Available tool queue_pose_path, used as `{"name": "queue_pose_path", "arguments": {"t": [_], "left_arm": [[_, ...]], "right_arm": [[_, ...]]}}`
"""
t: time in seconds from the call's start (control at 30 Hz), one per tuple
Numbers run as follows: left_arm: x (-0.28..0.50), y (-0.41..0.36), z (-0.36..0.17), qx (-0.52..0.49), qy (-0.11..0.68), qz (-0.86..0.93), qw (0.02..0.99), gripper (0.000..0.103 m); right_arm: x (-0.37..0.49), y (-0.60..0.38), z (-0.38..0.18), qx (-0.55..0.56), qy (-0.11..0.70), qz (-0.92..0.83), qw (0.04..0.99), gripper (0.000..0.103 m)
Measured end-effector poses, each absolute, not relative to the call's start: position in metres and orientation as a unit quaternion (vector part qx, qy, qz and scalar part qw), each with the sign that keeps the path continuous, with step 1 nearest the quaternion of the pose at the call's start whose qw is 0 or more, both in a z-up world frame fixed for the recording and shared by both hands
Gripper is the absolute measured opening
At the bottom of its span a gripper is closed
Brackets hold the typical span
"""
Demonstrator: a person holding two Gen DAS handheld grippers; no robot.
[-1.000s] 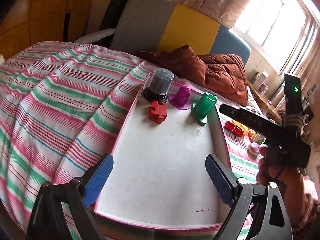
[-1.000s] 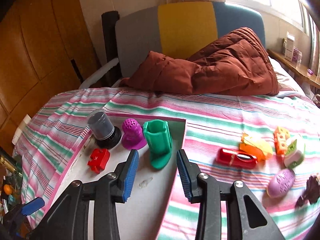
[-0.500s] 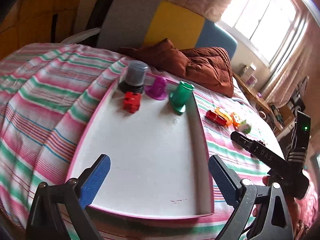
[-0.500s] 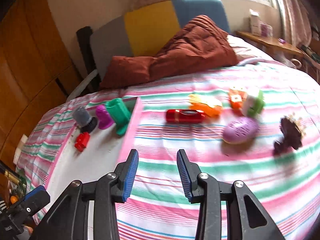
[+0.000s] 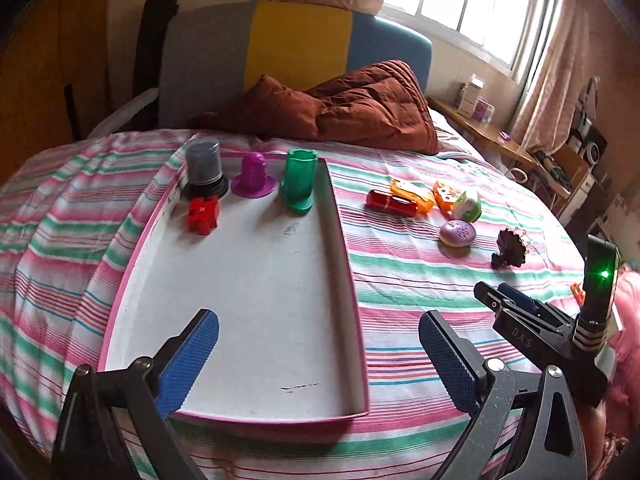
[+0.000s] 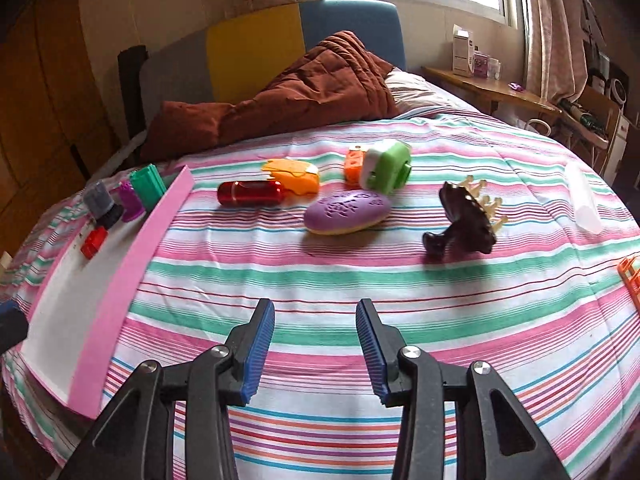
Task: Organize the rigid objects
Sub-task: 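Move the right tool to the brown spiky toy and close on it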
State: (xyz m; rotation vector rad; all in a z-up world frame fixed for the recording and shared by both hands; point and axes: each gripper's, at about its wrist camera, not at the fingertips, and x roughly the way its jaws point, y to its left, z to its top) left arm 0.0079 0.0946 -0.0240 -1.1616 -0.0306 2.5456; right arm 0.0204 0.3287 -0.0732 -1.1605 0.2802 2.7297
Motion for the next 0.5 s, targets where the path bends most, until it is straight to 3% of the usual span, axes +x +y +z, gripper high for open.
{"name": "queue_pose_path", "arguments": {"t": [0.5], "left_arm": [[0.041, 0.142, -0.013, -0.386, 0.034, 0.891, 0.236, 0.103]], "right_arm": [[-0.008, 0.416, -0.050, -0.365, 0.043, 0.914, 0.169, 0.047]]}}
